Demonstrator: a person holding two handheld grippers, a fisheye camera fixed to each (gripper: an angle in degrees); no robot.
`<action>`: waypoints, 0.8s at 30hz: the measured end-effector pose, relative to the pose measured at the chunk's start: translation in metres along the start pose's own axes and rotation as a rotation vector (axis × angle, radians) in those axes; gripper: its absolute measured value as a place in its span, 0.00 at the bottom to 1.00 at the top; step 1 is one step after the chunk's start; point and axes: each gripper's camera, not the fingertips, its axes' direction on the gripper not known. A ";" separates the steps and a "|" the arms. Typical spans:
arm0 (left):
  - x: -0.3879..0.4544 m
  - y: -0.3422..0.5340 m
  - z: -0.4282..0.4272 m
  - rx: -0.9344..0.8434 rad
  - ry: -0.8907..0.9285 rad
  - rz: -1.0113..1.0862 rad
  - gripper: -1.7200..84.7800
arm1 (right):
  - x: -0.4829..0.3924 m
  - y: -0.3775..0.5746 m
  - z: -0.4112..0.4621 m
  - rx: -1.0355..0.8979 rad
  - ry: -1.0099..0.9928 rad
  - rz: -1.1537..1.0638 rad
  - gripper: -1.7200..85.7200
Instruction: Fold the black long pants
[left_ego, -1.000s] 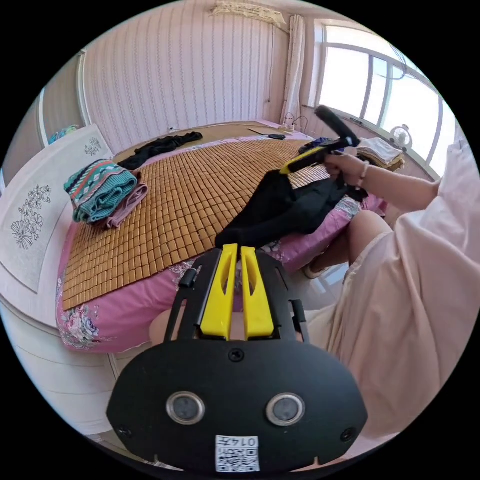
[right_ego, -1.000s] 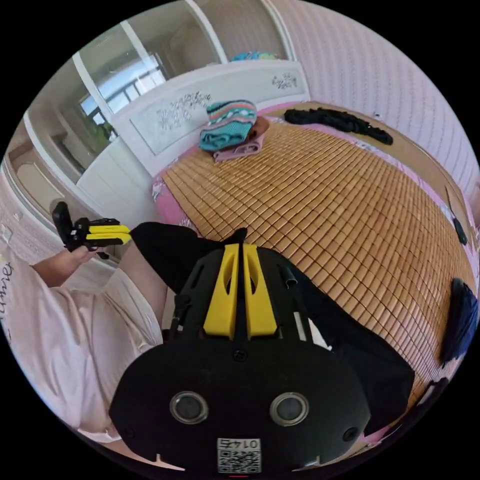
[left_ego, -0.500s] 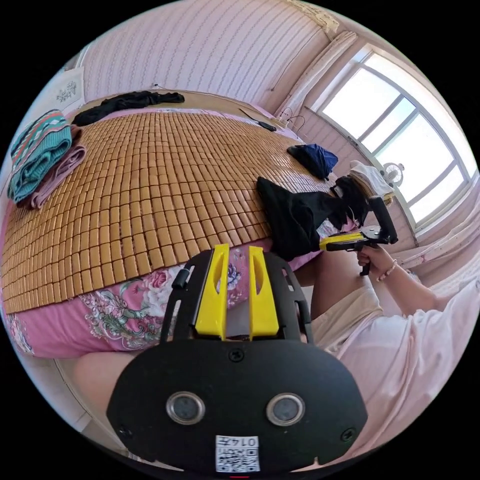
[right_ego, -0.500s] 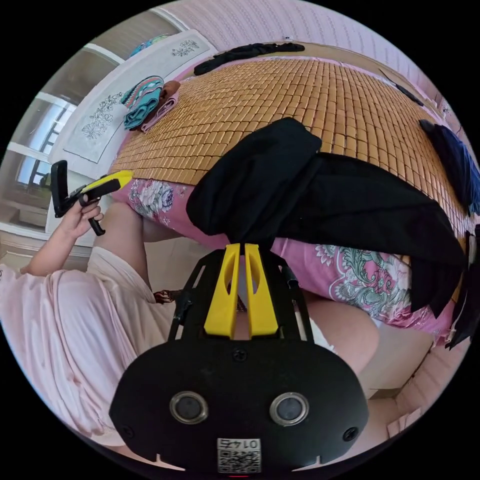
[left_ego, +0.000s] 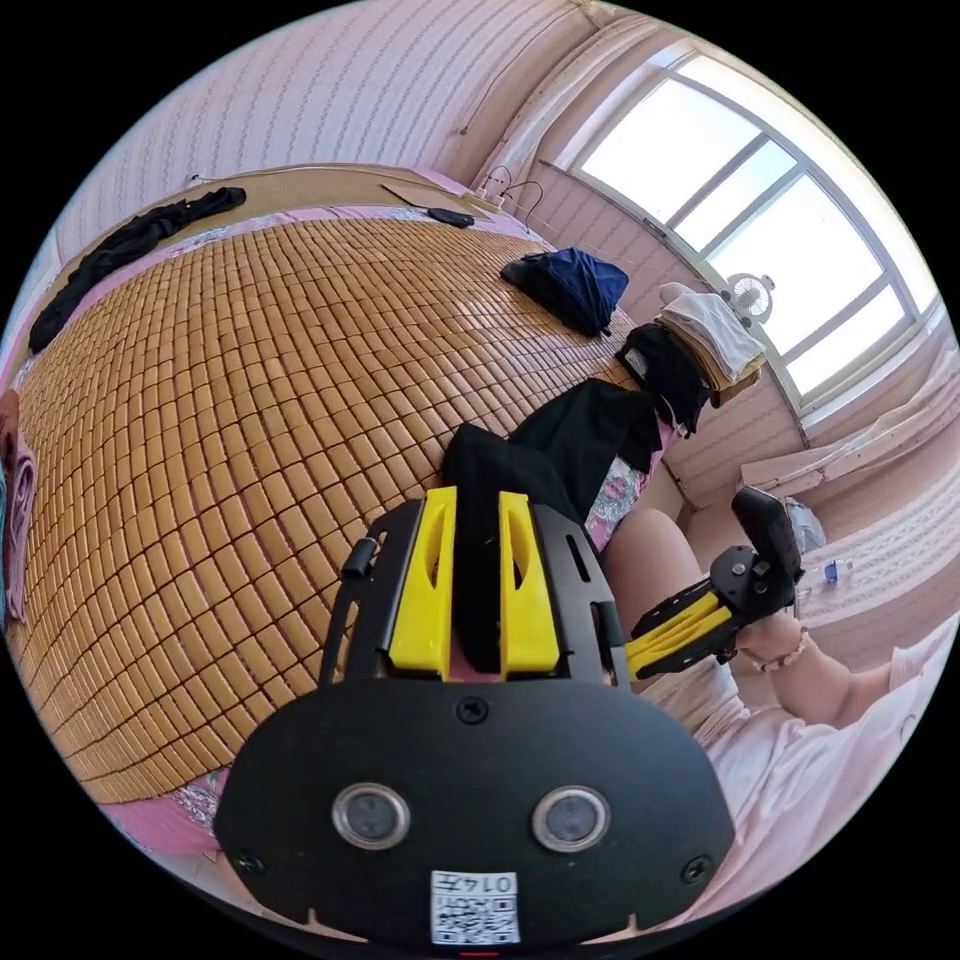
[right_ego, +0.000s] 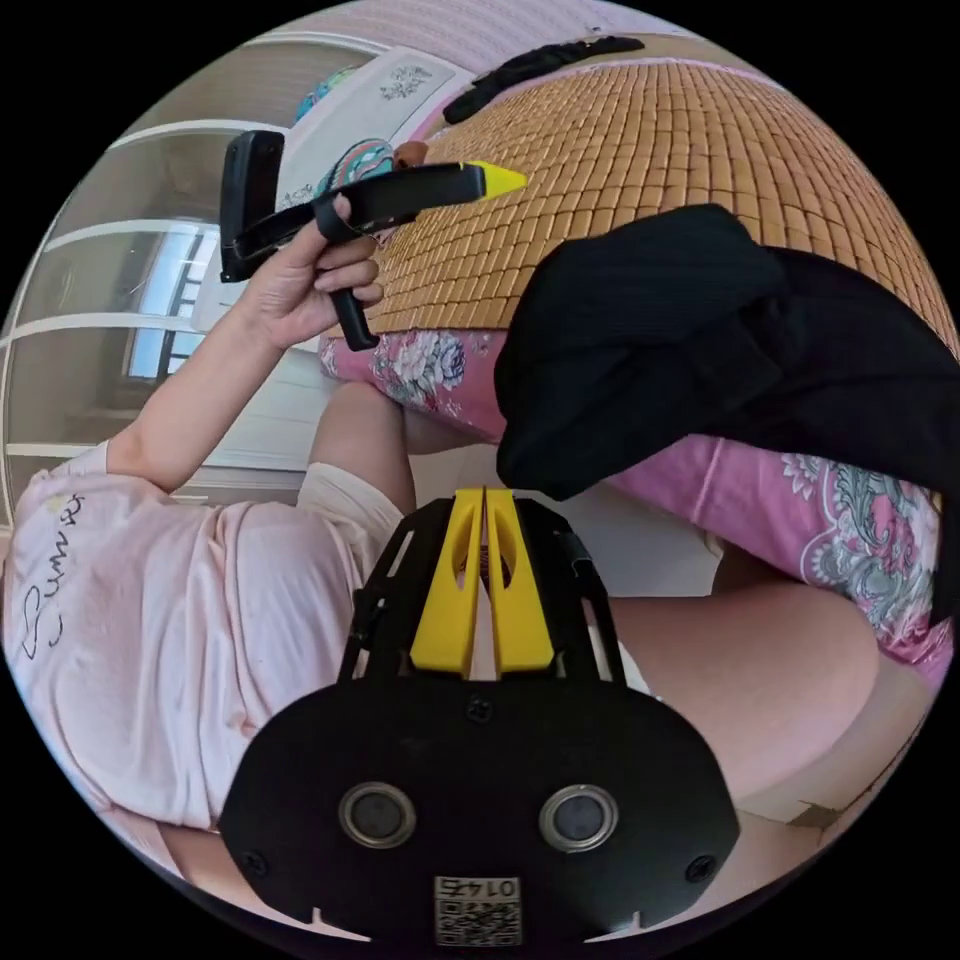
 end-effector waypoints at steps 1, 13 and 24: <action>0.003 -0.010 0.009 -0.013 0.005 0.029 0.11 | 0.005 0.007 -0.011 0.048 0.012 0.033 0.02; -0.024 -0.041 0.102 -0.240 0.168 -0.124 0.07 | 0.066 0.024 -0.052 0.342 0.203 0.263 0.12; 0.007 0.027 -0.001 -0.013 0.059 0.153 0.07 | 0.077 0.022 -0.038 0.376 -0.001 0.148 0.04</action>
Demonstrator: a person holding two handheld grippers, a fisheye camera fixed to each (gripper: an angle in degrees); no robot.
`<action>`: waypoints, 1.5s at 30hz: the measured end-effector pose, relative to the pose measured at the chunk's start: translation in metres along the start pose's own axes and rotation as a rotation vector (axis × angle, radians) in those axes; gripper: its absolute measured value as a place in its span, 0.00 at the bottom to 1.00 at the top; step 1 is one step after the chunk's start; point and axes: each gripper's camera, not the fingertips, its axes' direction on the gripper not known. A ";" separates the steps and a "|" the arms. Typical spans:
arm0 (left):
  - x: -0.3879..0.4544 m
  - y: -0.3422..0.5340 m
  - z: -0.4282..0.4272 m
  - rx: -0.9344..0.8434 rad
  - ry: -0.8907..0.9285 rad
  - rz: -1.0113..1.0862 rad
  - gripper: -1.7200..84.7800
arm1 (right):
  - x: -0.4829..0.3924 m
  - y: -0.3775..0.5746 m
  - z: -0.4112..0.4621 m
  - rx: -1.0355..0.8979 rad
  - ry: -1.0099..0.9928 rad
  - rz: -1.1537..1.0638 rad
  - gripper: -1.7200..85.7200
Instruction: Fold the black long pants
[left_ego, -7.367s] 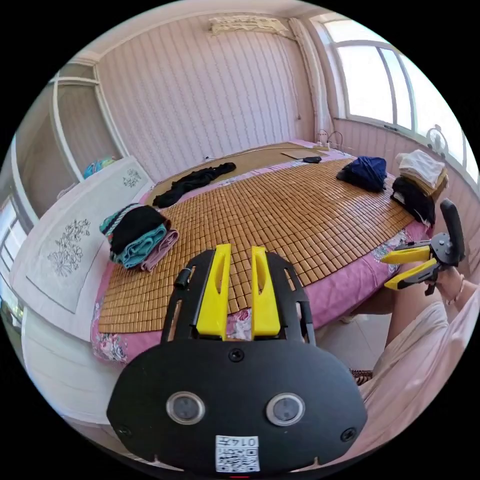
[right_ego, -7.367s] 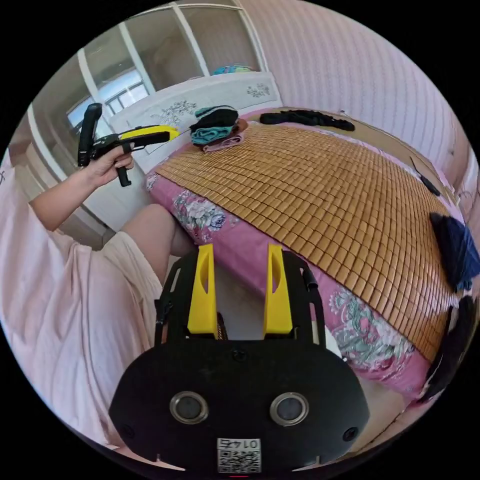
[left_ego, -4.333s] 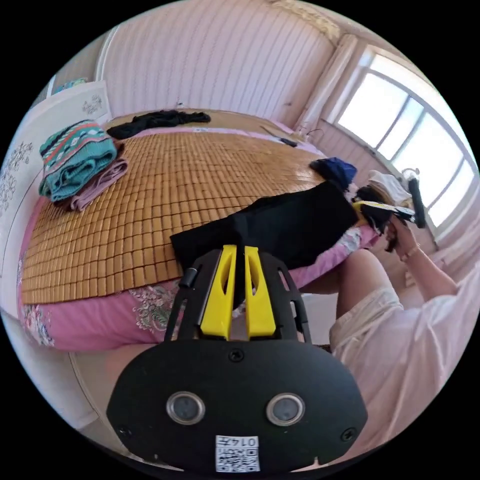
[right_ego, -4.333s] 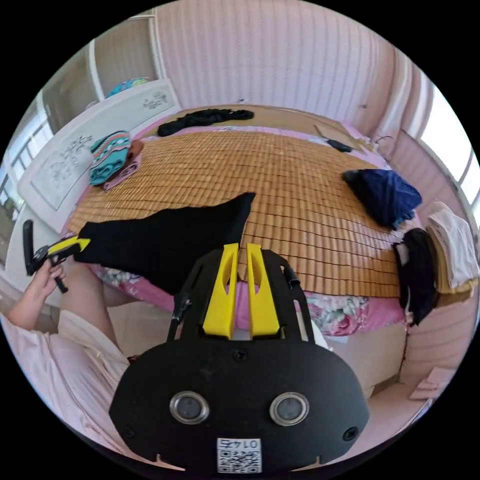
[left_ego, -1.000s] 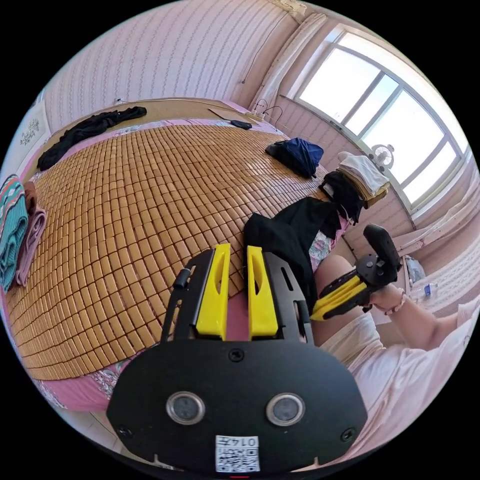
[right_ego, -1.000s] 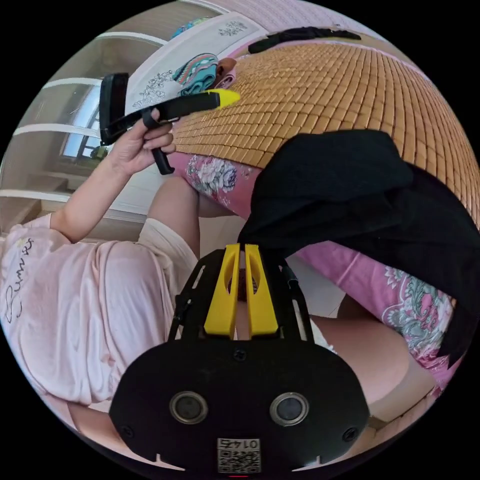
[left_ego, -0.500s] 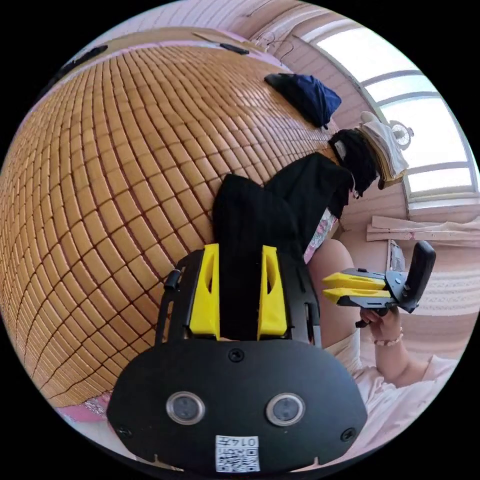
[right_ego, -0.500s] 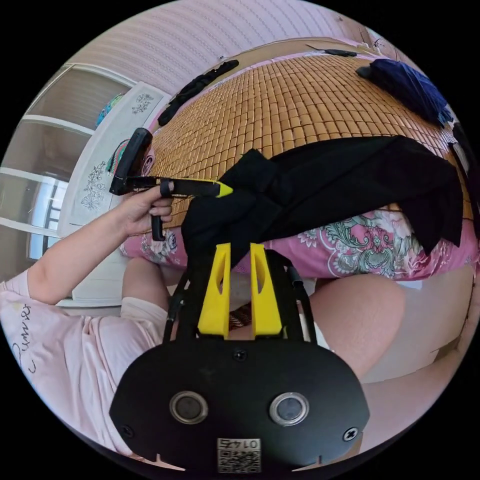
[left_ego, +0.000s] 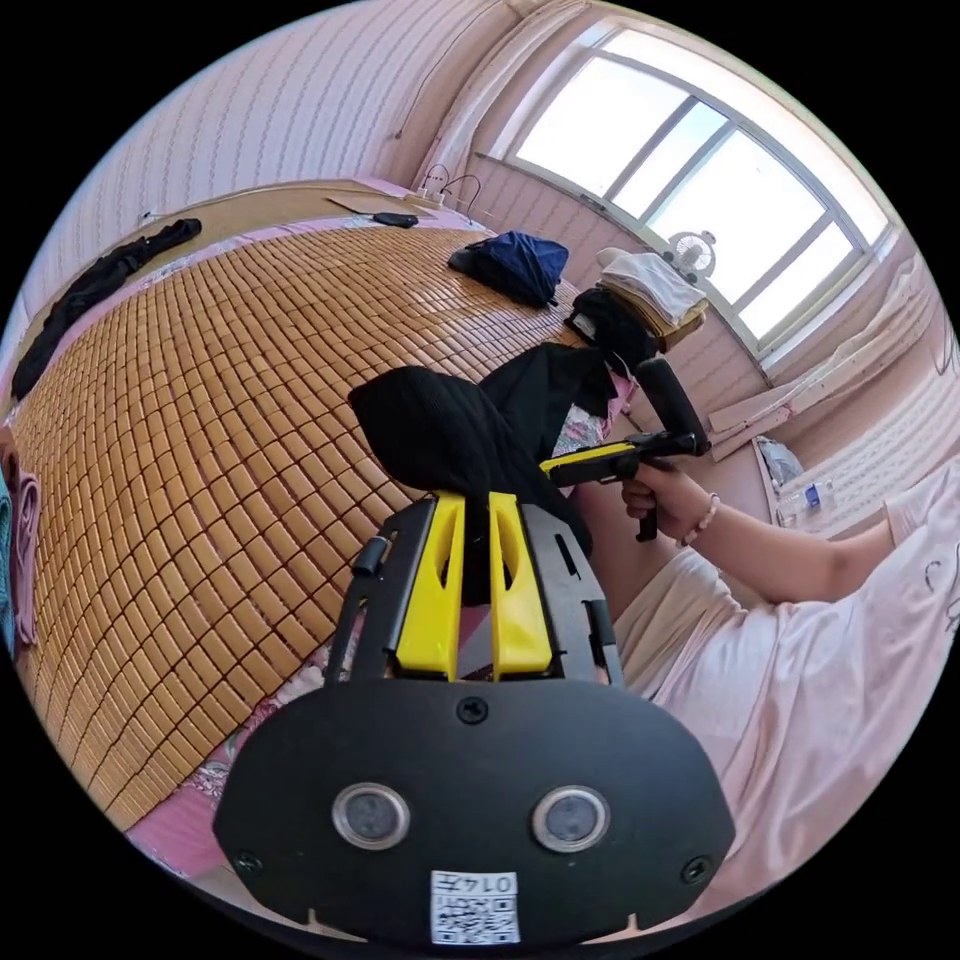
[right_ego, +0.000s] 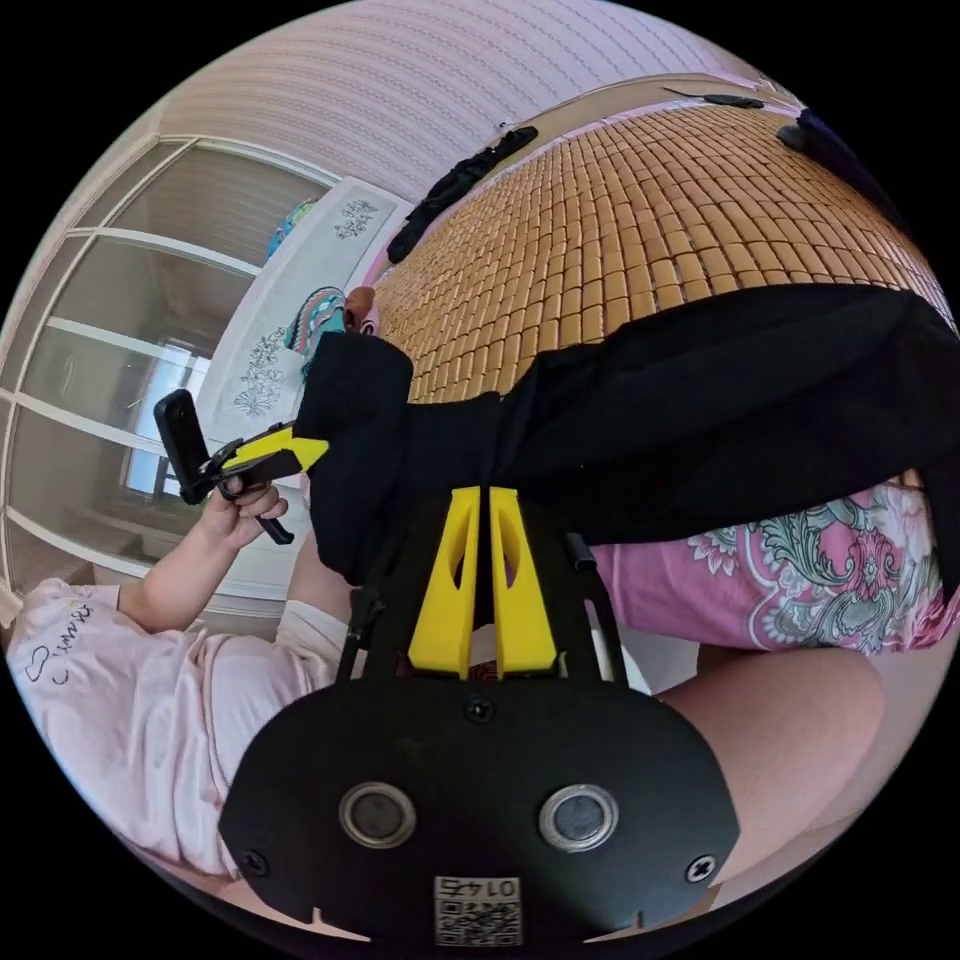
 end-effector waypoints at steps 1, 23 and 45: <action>0.006 0.007 -0.007 0.013 -0.004 0.013 0.07 | 0.001 0.004 -0.011 0.030 -0.045 -0.003 0.03; 0.005 0.073 0.017 -0.098 -0.013 -0.322 0.05 | 0.000 0.052 -0.067 -0.133 0.193 0.147 0.02; 0.001 0.115 0.023 -0.030 0.297 -0.579 0.02 | -0.076 0.032 -0.066 -0.044 0.203 -0.060 0.04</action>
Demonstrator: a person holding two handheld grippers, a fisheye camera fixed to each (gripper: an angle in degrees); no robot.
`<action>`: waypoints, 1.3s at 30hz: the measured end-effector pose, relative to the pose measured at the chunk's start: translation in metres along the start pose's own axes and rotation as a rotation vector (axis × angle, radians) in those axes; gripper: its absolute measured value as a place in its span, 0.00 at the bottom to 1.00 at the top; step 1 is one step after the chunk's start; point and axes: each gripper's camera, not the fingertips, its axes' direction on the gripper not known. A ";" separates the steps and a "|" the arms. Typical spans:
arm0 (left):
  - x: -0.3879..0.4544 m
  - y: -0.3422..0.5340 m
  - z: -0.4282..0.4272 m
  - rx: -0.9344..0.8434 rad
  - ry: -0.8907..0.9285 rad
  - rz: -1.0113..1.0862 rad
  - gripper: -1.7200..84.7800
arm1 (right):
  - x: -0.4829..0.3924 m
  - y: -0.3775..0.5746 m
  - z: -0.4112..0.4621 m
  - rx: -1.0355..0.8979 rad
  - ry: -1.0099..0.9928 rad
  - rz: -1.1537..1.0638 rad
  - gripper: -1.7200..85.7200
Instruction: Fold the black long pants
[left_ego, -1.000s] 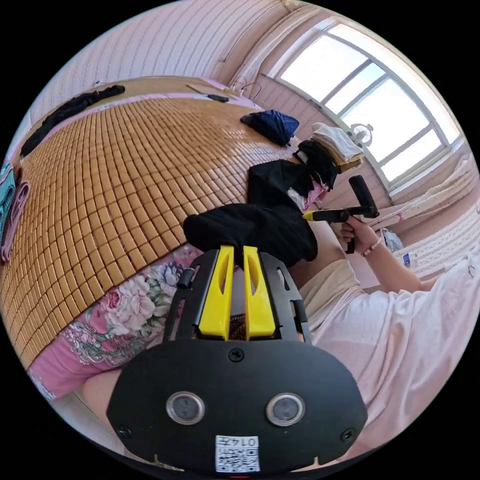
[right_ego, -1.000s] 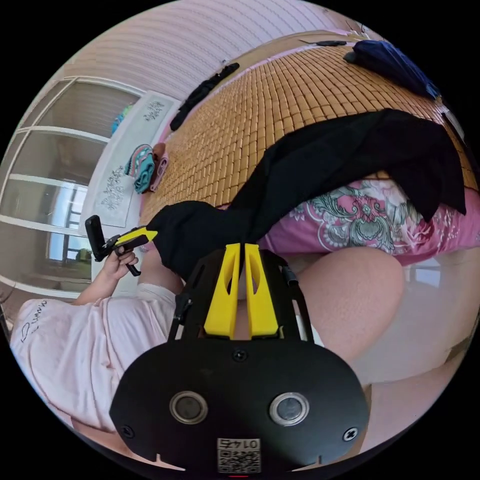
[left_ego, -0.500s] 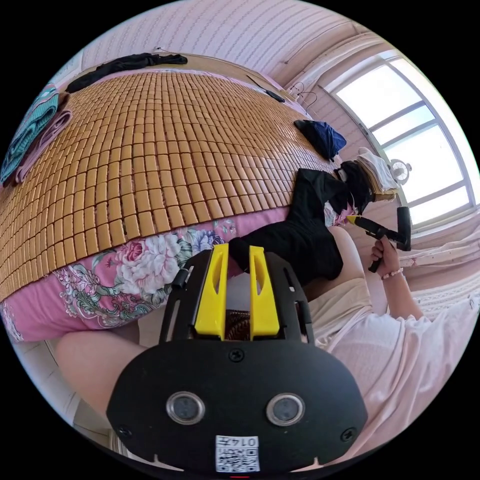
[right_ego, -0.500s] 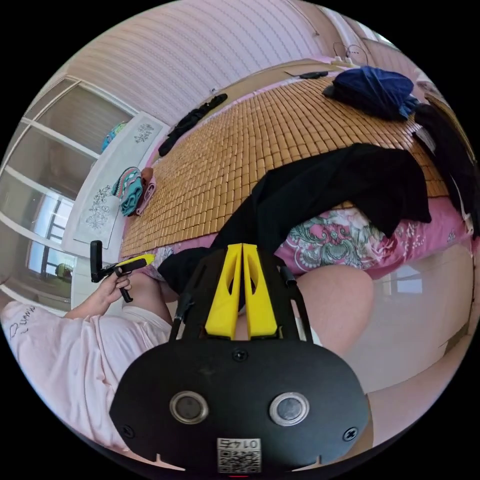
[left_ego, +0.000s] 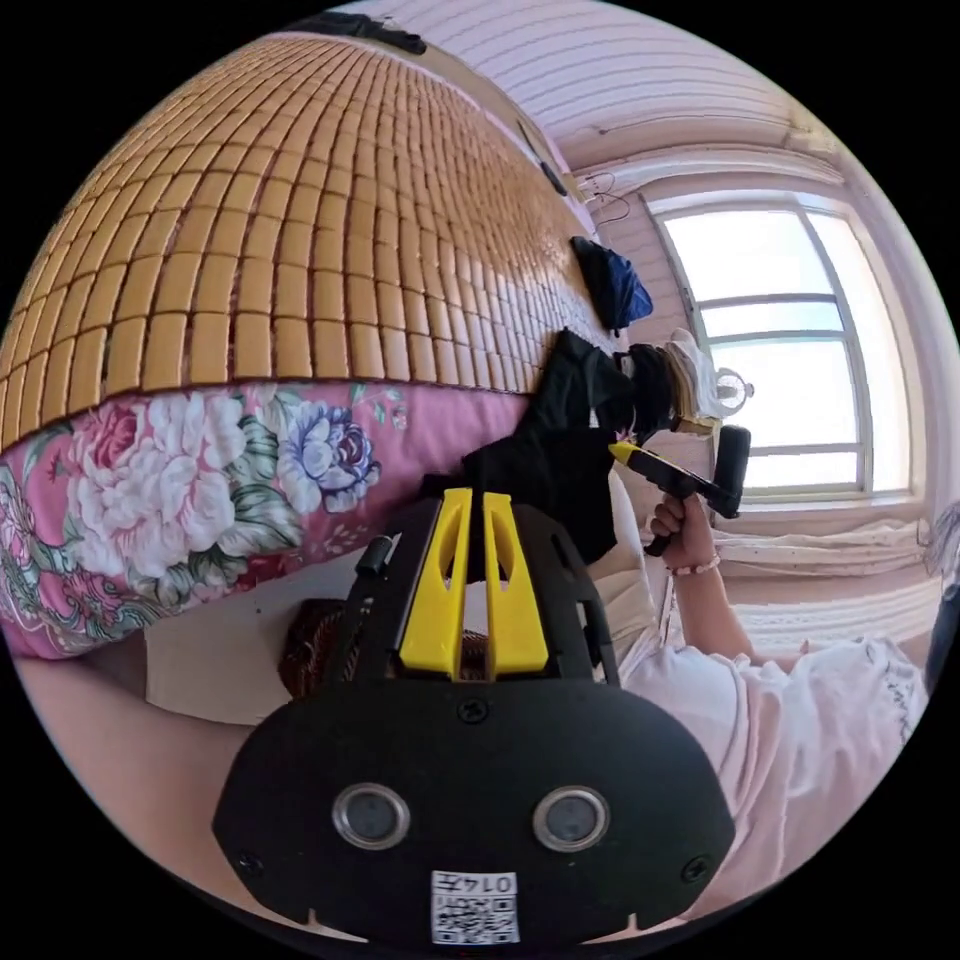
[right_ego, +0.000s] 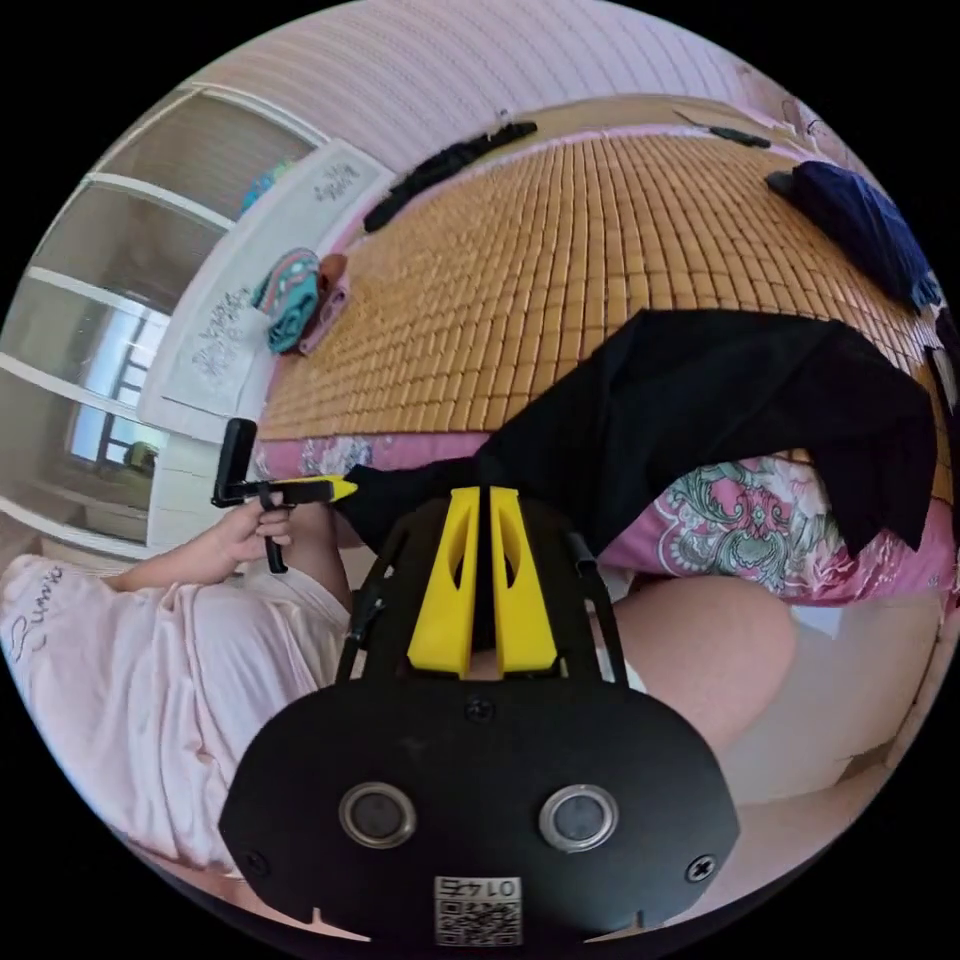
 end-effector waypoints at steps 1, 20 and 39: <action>0.015 0.007 -0.013 0.037 0.010 0.071 0.02 | 0.001 0.010 -0.022 0.104 -0.050 0.010 0.04; 0.351 0.098 -0.189 0.690 0.055 1.064 0.01 | -0.175 -0.086 -0.381 0.828 0.071 -0.489 0.03; 0.116 0.176 -0.277 0.728 -0.356 0.290 0.01 | -0.340 -0.319 0.009 -0.045 -0.025 -0.629 0.03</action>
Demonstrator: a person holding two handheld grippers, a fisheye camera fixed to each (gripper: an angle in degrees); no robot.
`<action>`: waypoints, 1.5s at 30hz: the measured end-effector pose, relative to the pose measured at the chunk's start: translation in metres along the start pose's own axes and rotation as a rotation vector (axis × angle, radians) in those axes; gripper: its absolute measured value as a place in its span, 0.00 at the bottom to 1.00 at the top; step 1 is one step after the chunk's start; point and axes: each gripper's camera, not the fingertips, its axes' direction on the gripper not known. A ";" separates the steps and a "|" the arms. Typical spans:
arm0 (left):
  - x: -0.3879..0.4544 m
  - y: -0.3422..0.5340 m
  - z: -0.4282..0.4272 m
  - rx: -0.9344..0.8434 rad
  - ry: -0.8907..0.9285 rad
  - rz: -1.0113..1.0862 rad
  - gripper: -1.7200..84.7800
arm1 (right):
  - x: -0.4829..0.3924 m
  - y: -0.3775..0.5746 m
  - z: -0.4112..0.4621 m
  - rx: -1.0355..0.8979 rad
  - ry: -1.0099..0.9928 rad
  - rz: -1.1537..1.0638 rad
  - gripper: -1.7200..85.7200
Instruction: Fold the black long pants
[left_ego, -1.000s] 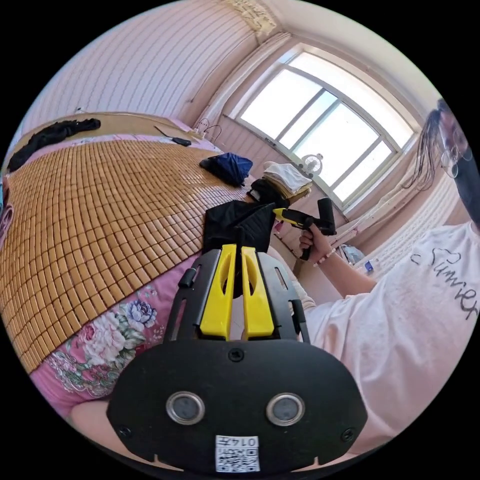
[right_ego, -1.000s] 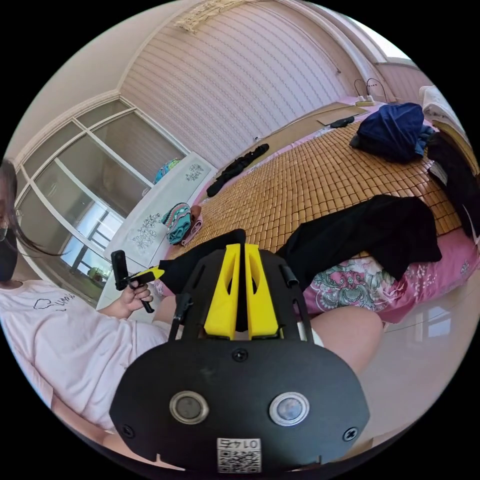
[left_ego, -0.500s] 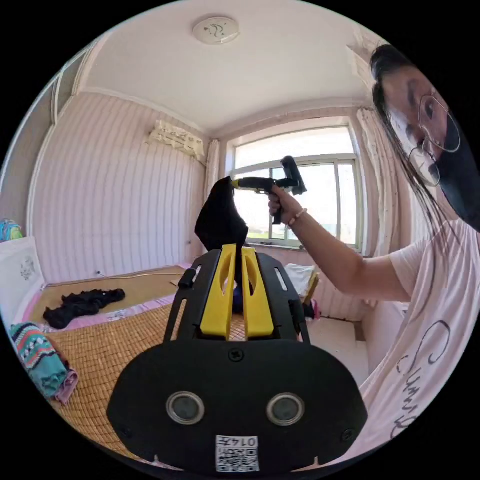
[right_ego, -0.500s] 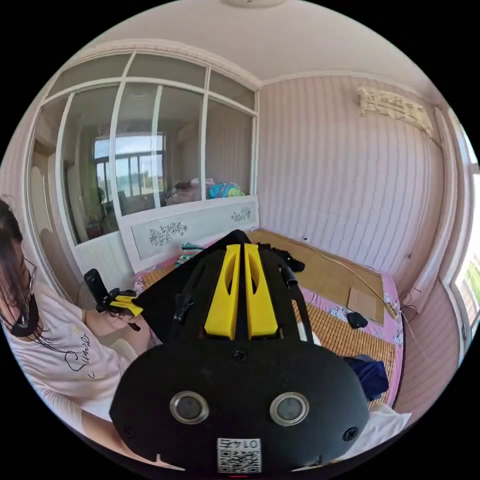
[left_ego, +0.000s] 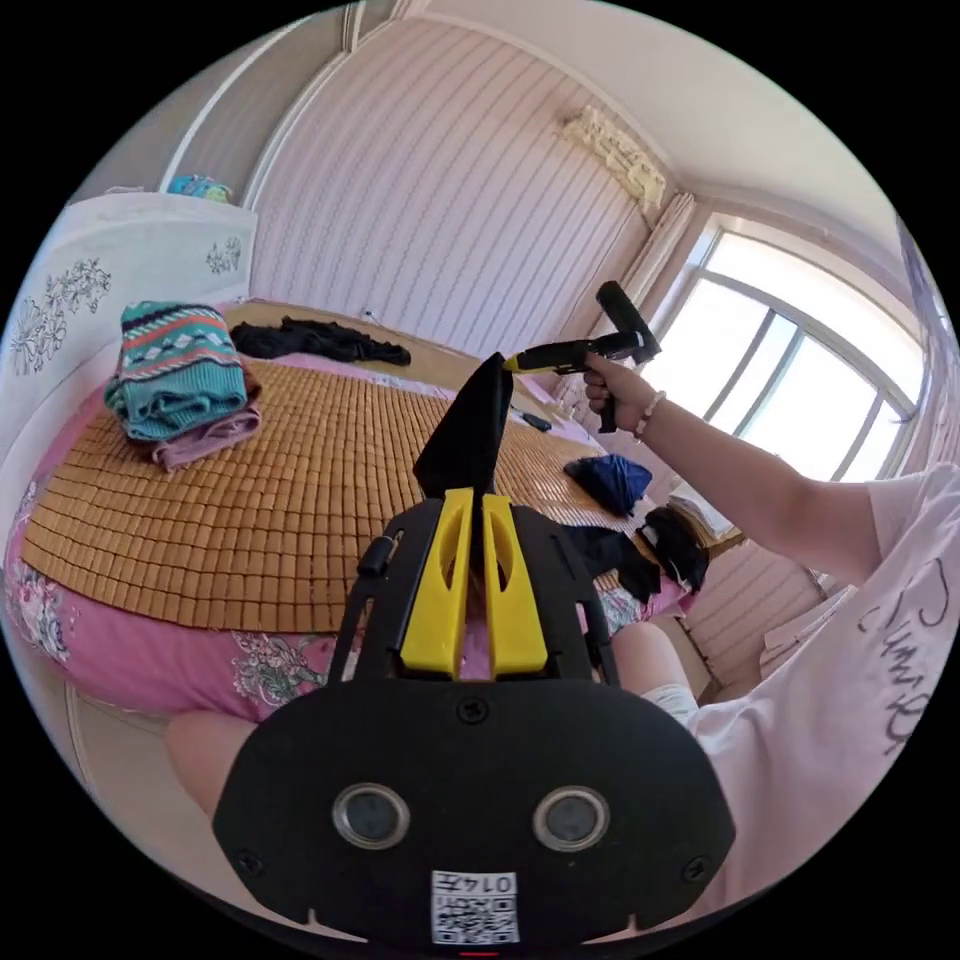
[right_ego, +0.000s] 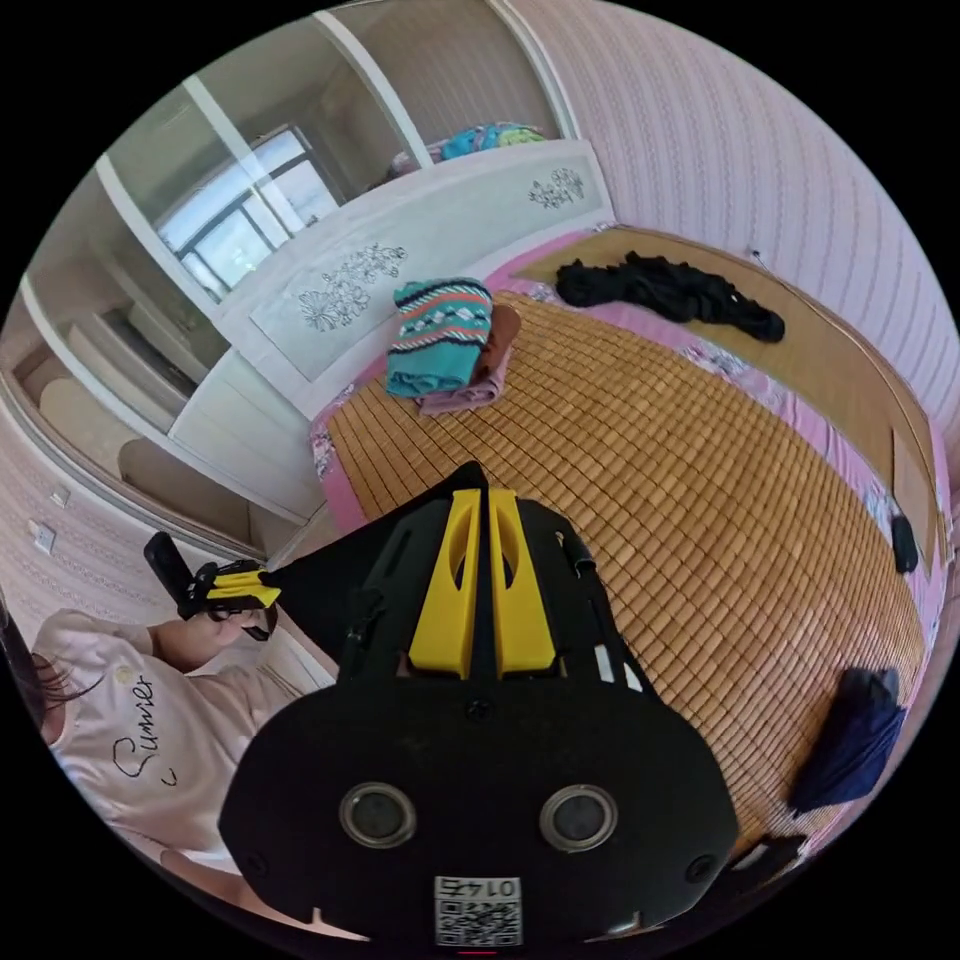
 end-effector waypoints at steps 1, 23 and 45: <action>-0.011 -0.009 -0.025 0.071 -0.023 0.003 0.01 | -0.022 -0.034 -0.002 0.029 -0.055 -0.064 0.04; -0.144 0.067 -0.078 -0.106 -0.428 -0.237 0.07 | 0.017 0.387 -0.020 -0.017 0.474 0.670 0.03; -0.068 -0.076 0.274 -0.541 -0.168 0.196 0.10 | 0.163 0.459 -0.014 -0.069 0.495 0.955 0.05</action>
